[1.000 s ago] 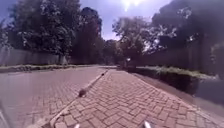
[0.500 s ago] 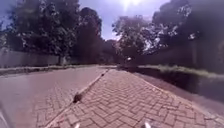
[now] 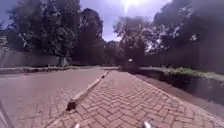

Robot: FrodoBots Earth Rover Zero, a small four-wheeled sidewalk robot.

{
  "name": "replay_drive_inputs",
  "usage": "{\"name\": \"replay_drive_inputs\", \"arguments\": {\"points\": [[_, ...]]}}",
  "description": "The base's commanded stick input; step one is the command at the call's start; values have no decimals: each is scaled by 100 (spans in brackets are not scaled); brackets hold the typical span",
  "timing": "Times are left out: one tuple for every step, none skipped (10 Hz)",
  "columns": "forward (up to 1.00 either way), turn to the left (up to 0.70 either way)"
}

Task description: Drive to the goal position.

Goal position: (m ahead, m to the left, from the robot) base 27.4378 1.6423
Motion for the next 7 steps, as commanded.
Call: {"name": "replay_drive_inputs", "arguments": {"points": [[70,0],[70,0],[70,0],[70,0],[70,0],[70,0],[70,0]]}}
